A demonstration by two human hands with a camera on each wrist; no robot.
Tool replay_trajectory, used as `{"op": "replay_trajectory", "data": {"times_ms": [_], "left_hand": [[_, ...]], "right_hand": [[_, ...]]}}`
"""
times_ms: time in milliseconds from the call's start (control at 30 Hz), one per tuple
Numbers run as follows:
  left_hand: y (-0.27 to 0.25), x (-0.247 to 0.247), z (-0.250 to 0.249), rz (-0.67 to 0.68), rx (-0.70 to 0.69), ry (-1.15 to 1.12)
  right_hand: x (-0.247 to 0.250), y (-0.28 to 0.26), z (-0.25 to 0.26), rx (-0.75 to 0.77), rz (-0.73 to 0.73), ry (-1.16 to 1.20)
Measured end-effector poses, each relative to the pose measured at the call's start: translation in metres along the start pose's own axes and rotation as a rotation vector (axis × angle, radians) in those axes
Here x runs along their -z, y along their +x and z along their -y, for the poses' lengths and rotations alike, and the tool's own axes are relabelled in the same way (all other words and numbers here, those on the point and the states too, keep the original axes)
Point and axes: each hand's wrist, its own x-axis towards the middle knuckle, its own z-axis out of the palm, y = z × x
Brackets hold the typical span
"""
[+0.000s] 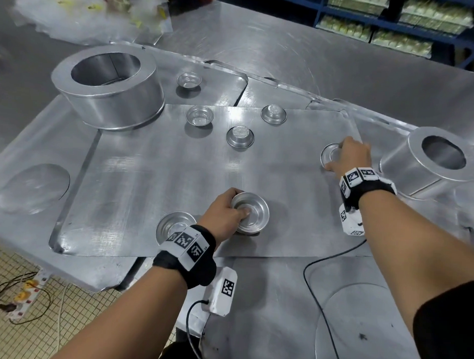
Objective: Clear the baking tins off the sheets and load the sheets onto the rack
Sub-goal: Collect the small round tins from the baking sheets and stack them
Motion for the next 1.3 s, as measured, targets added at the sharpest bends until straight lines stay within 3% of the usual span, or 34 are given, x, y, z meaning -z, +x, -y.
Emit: {"op": "replay_trajectory", "data": {"times_ms": [200, 433, 633, 800, 1100, 1300], "left_hand": [[-0.006, 0.002, 0.002, 0.035, 0.009, -0.011], [-0.015, 0.006, -0.002, 0.021, 0.053, -0.011], [-0.022, 0.007, -0.013, 0.081, 0.163, -0.241], [-0.02, 0.009, -0.015, 0.178, 0.147, -0.201], [-0.023, 0.014, -0.011, 0.143, 0.078, -0.156], [-0.02, 0.023, -0.011, 0.039, 0.034, -0.188]], "right_hand": [[0.006, -0.073, 0.018, 0.056, -0.019, 0.346], [0.016, -0.153, 0.044, 0.279, -0.133, 0.631], [0.027, -0.216, 0.067, 0.417, -0.279, 0.797], [0.013, -0.237, 0.075, 0.448, -0.175, 0.895], [-0.003, -0.237, 0.084, 0.422, 0.128, 0.93], [-0.005, -0.216, 0.085, 0.458, 0.345, 0.958]]}}
